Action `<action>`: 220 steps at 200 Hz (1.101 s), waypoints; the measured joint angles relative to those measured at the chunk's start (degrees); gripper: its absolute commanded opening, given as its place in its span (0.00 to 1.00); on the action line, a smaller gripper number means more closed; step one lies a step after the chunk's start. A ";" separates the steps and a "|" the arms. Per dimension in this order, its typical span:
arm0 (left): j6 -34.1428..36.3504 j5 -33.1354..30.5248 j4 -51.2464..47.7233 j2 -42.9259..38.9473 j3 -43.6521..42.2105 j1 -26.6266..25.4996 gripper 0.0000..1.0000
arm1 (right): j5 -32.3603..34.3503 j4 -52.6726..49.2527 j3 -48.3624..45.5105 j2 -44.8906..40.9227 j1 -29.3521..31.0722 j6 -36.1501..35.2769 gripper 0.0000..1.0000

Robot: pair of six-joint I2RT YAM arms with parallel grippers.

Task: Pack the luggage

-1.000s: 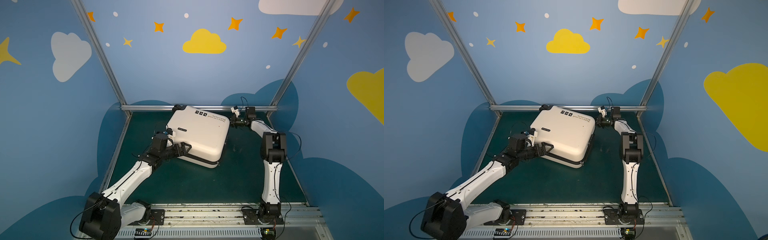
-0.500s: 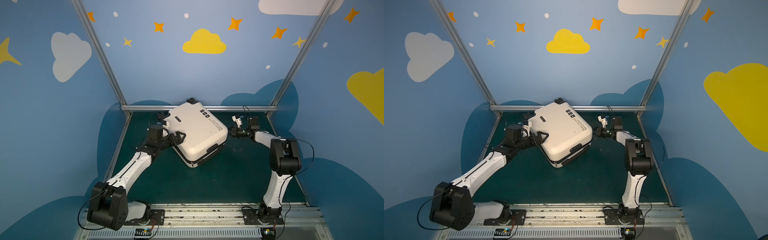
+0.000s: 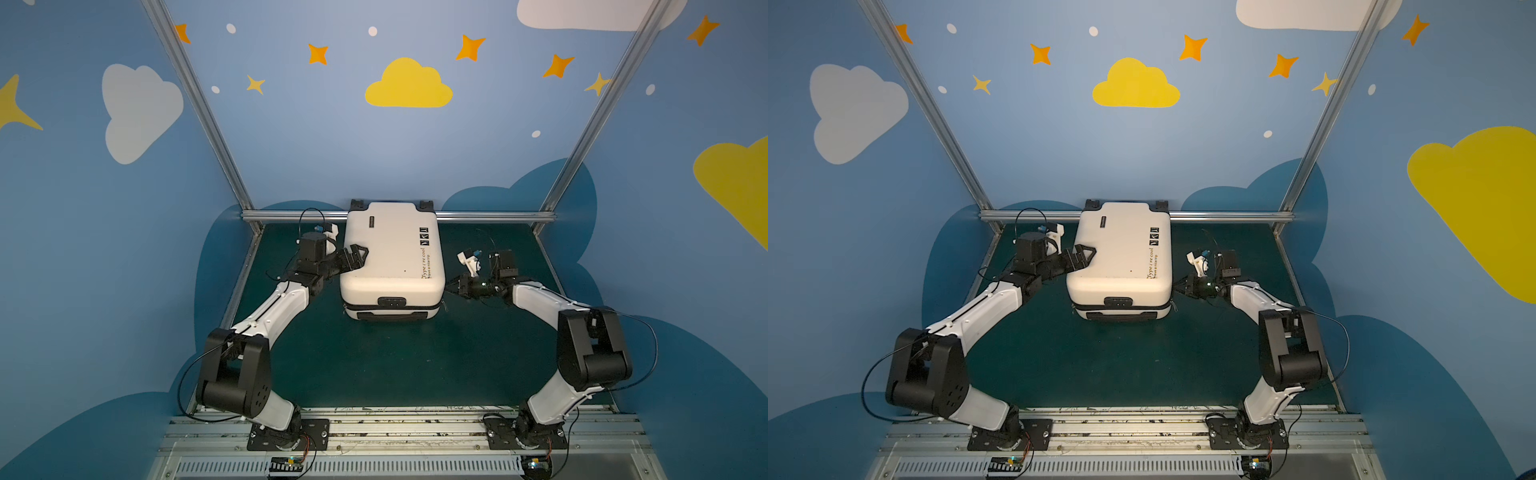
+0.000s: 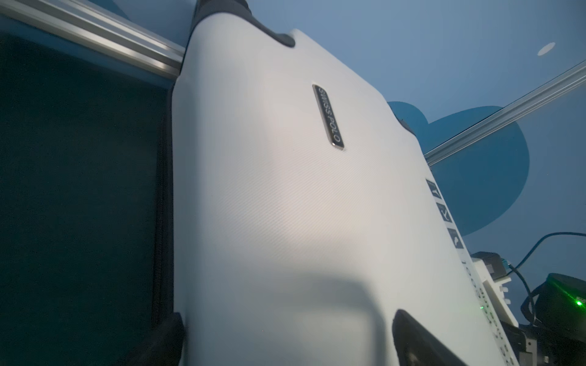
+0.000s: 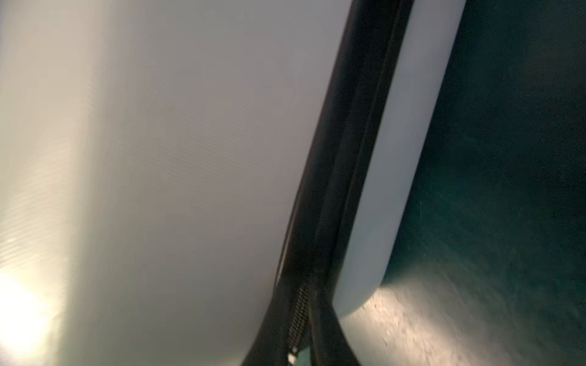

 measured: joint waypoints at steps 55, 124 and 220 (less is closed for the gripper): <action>1.31 3.61 -0.26 0.96 1.49 0.09 1.00 | 9.66 -6.67 -5.33 -10.36 0.04 2.93 0.76; 3.17 9.01 -1.99 -11.13 0.02 0.48 1.00 | 17.27 -7.43 -11.50 -18.10 0.13 8.00 0.87; 2.54 0.17 -4.98 -25.42 -14.75 0.83 1.00 | 11.91 -1.86 -23.80 -23.67 0.52 7.19 0.64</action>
